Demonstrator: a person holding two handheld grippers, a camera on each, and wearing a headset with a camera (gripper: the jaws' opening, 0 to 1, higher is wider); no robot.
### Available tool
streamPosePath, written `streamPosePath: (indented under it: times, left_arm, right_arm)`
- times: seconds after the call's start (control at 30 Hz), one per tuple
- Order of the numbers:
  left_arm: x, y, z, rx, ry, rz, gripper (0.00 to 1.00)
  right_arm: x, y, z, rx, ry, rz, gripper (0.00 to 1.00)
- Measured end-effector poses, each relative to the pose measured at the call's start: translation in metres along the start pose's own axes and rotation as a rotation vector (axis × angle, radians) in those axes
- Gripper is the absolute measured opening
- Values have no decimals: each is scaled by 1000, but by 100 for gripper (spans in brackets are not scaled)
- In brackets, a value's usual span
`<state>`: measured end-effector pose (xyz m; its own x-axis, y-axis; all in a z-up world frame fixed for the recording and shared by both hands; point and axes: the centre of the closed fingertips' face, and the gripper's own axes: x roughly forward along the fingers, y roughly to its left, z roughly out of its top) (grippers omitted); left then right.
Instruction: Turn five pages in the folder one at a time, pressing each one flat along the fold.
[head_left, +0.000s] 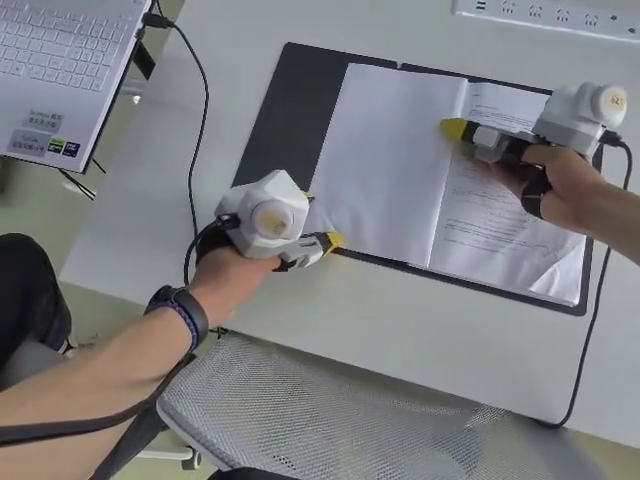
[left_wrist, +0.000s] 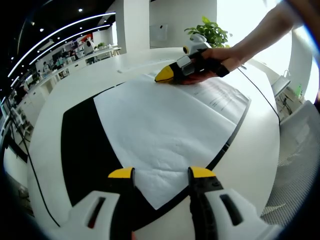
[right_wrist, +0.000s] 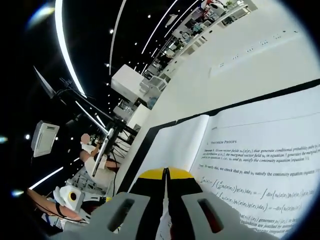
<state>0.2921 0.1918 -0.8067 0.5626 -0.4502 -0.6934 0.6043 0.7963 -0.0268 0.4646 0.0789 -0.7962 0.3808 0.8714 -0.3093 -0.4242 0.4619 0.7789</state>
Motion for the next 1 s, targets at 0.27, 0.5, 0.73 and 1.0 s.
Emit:
streamPosePath:
  times: [0.27, 0.5, 0.73, 1.0]
  left_arm:
    - [1, 1, -2, 0, -1, -2, 41]
    - [0, 1, -2, -3, -3, -1, 41]
    - [0, 2, -2, -4, -4, -1, 41]
    - [3, 3, -3, -10, -5, 2, 41]
  right_arm:
    - [13, -10, 21, 37, -34, -20, 0]
    - [24, -26, 42, 41, -40, -45, 0]
    - [34, -40, 59, 50, -39, -90, 0]
    - [34, -46, 63, 24, -60, -128, 0]
